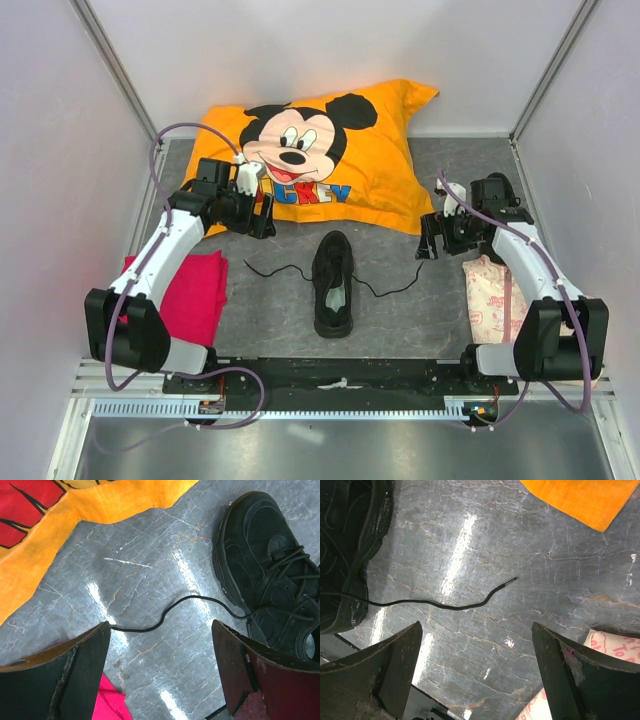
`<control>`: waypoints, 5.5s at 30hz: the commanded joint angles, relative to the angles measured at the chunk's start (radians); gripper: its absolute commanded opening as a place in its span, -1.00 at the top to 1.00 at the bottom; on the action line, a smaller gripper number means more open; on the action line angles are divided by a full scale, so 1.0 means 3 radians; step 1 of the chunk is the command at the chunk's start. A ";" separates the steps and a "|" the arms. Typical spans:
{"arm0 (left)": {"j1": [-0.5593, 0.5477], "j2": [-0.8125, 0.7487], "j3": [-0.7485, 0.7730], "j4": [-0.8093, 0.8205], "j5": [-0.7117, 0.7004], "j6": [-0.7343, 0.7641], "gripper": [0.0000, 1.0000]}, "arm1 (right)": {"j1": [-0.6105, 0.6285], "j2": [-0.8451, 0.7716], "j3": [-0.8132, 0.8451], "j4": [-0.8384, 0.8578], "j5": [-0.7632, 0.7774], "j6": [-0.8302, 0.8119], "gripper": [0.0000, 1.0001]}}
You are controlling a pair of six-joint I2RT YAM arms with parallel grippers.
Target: Tie the shoes
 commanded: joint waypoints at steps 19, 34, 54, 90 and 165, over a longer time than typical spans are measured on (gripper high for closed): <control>0.0015 -0.0295 -0.0994 0.0513 0.0107 0.2866 -0.76 | 0.0961 0.0261 -0.0191 -0.0255 0.0818 -0.1187 -0.96; 0.0010 0.0360 -0.1092 0.0529 0.0445 0.3849 -0.58 | 0.0956 0.0539 -0.0299 -0.0260 0.1038 -0.1377 -0.96; -0.0098 0.0596 -0.1235 0.0314 0.0517 0.4187 0.32 | 0.1109 0.0610 -0.0319 0.0179 0.0879 -0.1443 -0.89; -0.0139 -0.0187 -0.1066 -0.0079 0.0972 0.3307 0.97 | 0.1349 -0.0050 -0.0667 0.0271 0.0480 -0.2179 -0.77; -0.0292 -0.2438 -0.0867 -0.0431 0.1969 0.2869 0.97 | 0.2598 0.1490 0.2109 0.1458 -0.0133 -0.0538 -0.63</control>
